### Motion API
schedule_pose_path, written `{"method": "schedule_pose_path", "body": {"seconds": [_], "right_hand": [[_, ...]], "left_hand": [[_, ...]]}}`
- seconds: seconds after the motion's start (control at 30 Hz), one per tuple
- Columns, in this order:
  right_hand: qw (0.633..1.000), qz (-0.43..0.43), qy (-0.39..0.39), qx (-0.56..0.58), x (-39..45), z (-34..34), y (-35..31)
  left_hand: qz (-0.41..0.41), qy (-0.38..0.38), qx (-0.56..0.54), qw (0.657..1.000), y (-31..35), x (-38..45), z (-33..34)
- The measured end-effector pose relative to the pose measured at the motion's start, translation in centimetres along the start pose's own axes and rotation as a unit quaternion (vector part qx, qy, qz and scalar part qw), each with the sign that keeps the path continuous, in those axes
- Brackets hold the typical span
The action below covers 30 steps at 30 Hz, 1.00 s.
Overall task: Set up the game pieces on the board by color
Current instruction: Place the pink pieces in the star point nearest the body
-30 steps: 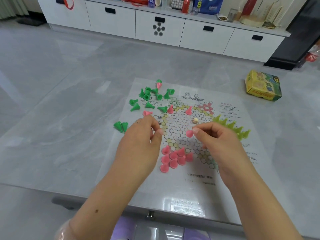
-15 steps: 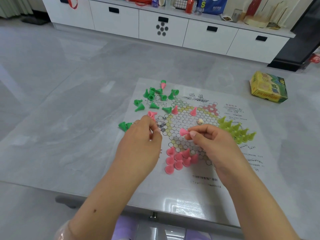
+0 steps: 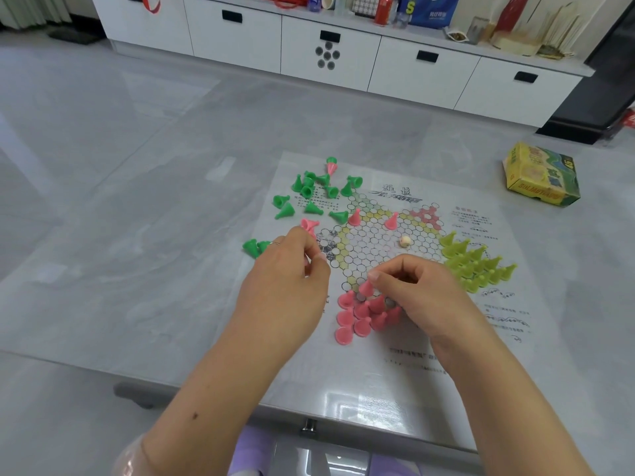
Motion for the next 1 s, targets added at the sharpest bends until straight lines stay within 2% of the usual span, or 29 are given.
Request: {"method": "schedule_pose_path", "body": {"seconds": [0.8, 1.0], "right_hand": [[0.997, -0.023, -0.018, -0.07, 0.46, 0.15, 0.74], [0.998, -0.027, -0.025, -0.053, 0.05, 0.17, 0.42]], "left_hand": [[0.001, -0.005, 0.004, 1.0, 0.15, -0.01, 0.07], [-0.003, -0.003, -0.016, 1.0, 0.15, -0.02, 0.03]]}}
Point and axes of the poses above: each hand's wrist, its own x-axis towards the middle knuckle, its own z-axis out of the palm, y = z × x, the point moved 4 cm from there along x, towards the middle knuckle, and after that the axes turned 10 degrees about -y, right-handed, at the moved point
